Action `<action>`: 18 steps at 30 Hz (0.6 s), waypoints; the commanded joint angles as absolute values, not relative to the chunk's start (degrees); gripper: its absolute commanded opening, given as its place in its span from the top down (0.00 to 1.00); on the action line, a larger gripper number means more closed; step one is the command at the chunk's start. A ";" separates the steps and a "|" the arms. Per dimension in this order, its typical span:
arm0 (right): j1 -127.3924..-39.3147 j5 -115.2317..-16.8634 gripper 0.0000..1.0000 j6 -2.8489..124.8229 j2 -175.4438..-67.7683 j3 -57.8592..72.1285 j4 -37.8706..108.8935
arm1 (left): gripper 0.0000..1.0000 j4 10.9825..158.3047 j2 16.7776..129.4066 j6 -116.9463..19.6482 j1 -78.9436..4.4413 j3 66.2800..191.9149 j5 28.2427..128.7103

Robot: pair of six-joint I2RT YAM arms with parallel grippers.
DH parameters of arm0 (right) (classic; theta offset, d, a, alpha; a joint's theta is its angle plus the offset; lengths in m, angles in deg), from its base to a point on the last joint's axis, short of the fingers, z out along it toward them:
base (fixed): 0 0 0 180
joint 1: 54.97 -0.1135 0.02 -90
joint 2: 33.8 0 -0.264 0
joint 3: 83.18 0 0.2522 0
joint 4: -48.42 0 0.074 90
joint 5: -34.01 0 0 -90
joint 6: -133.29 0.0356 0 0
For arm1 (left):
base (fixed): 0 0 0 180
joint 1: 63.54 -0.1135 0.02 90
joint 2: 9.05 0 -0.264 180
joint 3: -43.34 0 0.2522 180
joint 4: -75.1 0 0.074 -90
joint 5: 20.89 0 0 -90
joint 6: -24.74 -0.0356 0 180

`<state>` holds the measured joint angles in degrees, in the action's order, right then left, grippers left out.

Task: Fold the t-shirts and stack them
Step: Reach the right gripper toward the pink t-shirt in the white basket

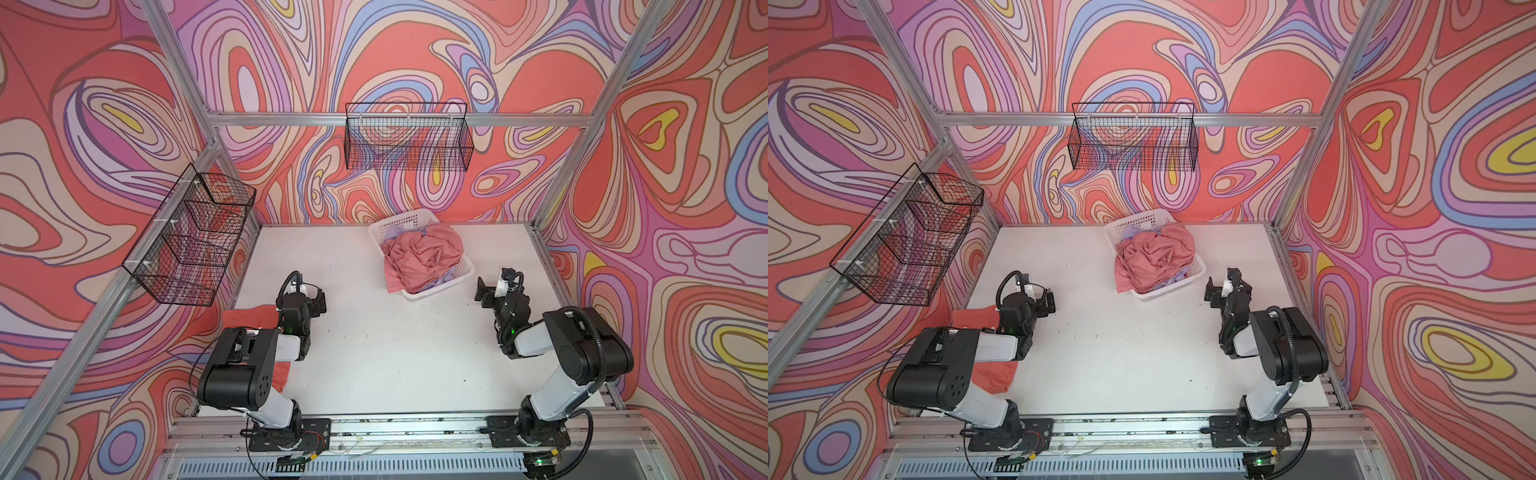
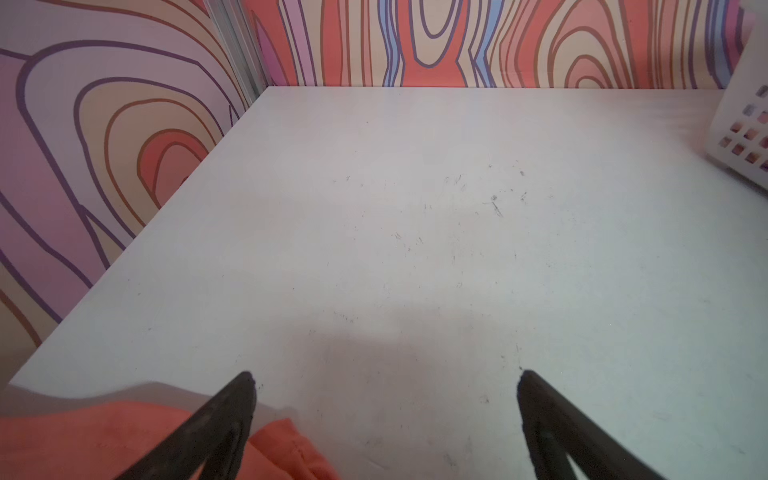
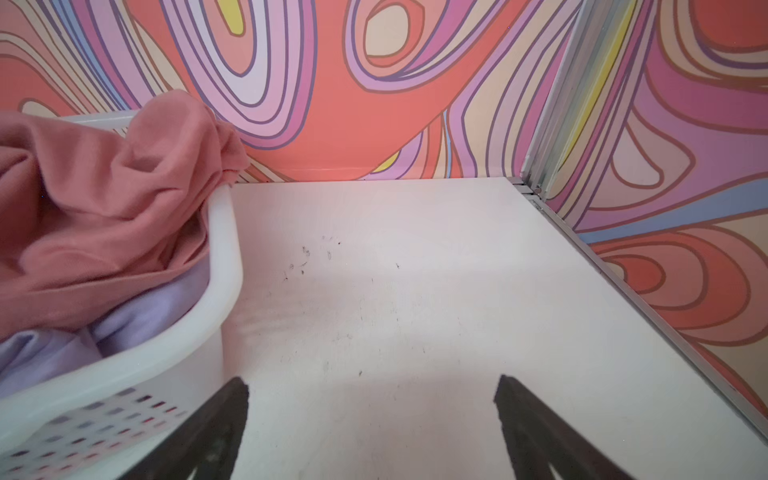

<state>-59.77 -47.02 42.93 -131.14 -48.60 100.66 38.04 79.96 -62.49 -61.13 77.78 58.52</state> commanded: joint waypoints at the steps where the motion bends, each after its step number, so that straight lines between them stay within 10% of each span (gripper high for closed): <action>1: -59.45 -47.38 0.02 42.78 -131.80 -47.97 101.13 | 0.00 36.13 79.46 -63.20 -61.16 78.10 57.68; 18: -59.19 -47.91 0.02 43.03 -131.79 -47.71 100.49 | 0.00 36.72 79.64 -63.32 -61.16 78.43 57.77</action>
<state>-59.48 -47.35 42.97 -131.14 -48.60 100.33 38.04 79.96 -62.49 -61.13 77.78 58.52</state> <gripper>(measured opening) 0.983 0.998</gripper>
